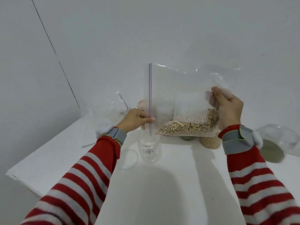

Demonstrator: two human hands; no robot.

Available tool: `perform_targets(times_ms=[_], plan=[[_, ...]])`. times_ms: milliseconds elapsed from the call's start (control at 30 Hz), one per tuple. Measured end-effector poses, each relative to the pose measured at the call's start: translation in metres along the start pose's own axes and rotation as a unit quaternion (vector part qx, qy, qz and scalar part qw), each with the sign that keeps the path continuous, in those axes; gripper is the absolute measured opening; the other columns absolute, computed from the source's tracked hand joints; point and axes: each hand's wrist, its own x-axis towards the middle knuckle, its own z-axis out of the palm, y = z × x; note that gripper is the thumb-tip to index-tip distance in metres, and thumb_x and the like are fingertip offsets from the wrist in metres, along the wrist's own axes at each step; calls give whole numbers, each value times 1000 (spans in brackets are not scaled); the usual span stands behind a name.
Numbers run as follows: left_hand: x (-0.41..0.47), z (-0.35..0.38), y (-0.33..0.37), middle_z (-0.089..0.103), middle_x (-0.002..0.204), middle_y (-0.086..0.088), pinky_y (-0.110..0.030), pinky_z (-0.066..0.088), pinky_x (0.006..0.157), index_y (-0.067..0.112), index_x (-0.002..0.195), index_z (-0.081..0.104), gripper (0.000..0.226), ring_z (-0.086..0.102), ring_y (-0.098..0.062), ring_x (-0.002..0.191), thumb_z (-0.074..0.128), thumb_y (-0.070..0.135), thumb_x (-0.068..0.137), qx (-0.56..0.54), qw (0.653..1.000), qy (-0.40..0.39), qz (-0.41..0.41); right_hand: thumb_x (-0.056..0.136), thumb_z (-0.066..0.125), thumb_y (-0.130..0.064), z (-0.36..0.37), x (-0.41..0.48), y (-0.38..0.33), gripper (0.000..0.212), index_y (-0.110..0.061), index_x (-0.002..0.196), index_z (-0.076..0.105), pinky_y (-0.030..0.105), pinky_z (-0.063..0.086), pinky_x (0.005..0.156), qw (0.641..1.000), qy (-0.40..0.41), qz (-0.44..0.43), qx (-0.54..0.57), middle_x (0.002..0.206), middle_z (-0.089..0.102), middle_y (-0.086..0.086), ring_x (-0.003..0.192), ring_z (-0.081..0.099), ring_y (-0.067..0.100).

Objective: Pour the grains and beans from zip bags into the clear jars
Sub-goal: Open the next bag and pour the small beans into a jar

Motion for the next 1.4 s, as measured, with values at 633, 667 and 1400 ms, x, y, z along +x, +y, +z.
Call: perform_targets(times_ms=[633,667,1400], plan=[[-15,26,-50,75,98,5,-8,47,83,15,103,77,24,66,1,94,70,33,88,-52,998,19,-25,89,72,-23,30,5,23,12,-18,79,77,34,56,83,994,-70,-3,-83,84,75,7,76,66,14],[-15,27,-51,75,99,3,-7,47,81,14,102,77,23,67,1,92,71,31,87,-54,998,21,-26,89,72,-23,30,5,24,13,-18,78,77,34,56,83,994,-72,-2,-85,85,75,9,77,65,16],[-5,8,-43,75,82,-8,-24,50,73,9,83,80,11,68,-23,83,83,13,73,92,994,47,30,94,65,-22,70,13,24,17,-7,95,74,18,53,62,987,-69,-104,-101,78,73,2,75,71,16]])
